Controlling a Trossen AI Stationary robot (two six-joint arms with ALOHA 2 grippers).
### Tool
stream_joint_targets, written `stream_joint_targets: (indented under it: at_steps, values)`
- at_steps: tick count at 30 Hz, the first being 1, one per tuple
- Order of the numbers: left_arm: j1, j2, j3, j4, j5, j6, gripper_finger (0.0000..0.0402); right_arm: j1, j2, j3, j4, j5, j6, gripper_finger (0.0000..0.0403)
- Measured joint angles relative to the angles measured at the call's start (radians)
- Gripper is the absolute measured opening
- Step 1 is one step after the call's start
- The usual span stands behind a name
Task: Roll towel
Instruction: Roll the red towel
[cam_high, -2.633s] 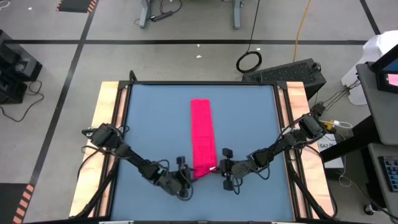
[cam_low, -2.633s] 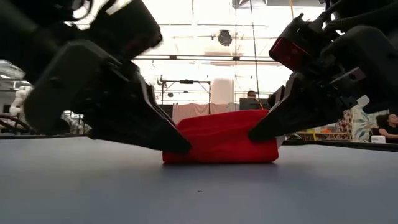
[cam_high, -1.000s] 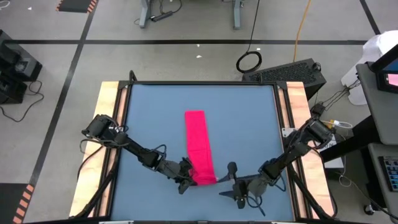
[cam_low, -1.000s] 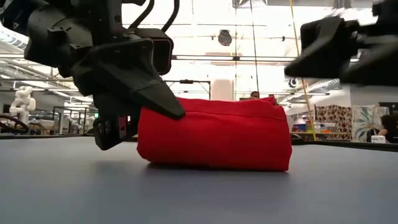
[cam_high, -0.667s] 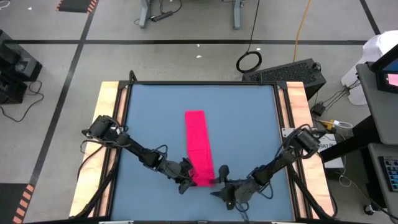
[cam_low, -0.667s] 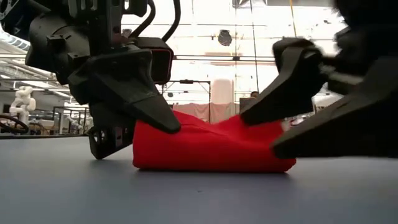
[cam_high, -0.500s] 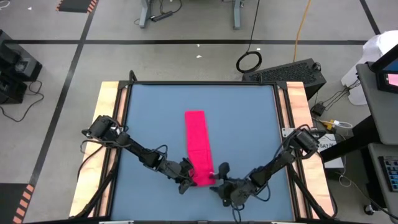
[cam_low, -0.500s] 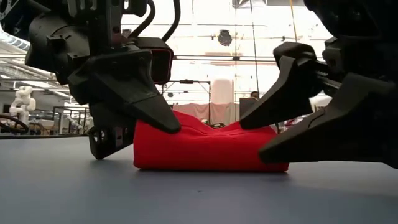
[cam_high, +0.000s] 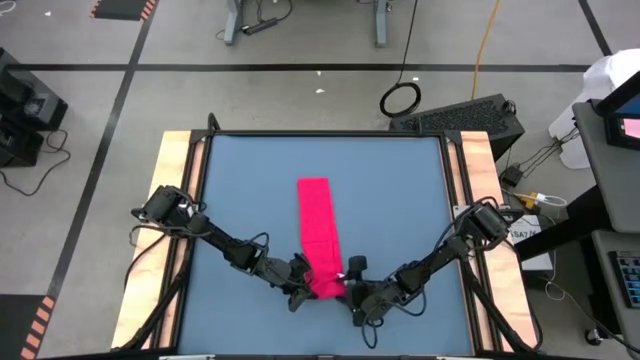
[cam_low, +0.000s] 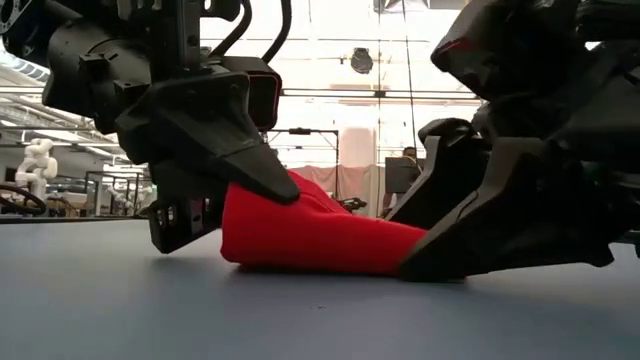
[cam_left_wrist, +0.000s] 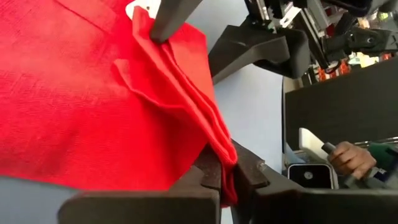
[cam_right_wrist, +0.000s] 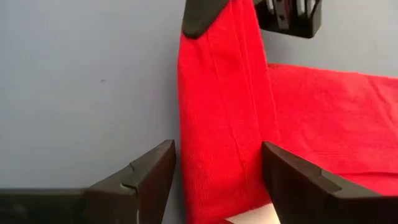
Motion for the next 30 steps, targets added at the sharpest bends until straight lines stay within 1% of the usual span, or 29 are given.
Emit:
stream_joint_targets:
  at_steps: [5,9,11,14,19,21,22,24,25,27,29,30]
  values:
    - [0.0,0.0,0.0,-0.004,-0.047,-0.001,0.0011,-0.007,-0.001,0.0,-0.011,-0.028,0.052,0.0198]
    - [0.007,0.0,0.0,-0.012,-0.084,0.003,0.0016,-0.007,-0.001,0.001,-0.037,-0.039,0.128,0.0157]
    - [0.011,0.0,0.0,-0.017,-0.087,0.014,0.0028,-0.007,-0.001,0.002,-0.051,-0.041,0.166,0.0135]
    - [0.012,0.0,0.0,-0.017,-0.088,0.029,0.0065,-0.011,-0.001,0.003,-0.061,-0.061,0.199,0.0105]
    - [0.012,-0.001,0.0,-0.021,-0.079,0.037,0.0149,-0.02,-0.002,0.002,-0.074,-0.097,0.235,0.0073]
    - [0.017,-0.018,0.0,-0.074,-0.038,0.033,0.0181,-0.024,-0.002,0.002,-0.075,-0.114,0.247,0.0067]
    - [0.024,-0.033,0.0,-0.117,0.001,0.03,0.0194,-0.026,-0.002,0.002,-0.077,-0.128,0.253,0.0064]
    - [0.035,-0.077,0.0,-0.223,0.067,0.008,0.0216,-0.028,-0.002,0.001,-0.078,-0.149,0.264,0.0062]
    - [0.035,-0.106,0.0,-0.281,0.073,0.005,0.0223,-0.028,-0.002,0.001,-0.079,-0.15,0.27,0.0062]
    - [0.021,-0.163,0.0,-0.37,0.038,0.029,0.0232,-0.03,-0.002,0.001,-0.08,-0.153,0.283,0.0061]
    - [0.003,-0.228,0.0,-0.444,-0.049,0.104,0.0234,-0.031,-0.001,0.0,-0.081,-0.157,0.296,0.0061]
    - [-0.013,-0.255,0.0,-0.444,-0.11,0.154,0.0235,-0.031,-0.001,0.0,-0.083,-0.157,0.303,0.0061]
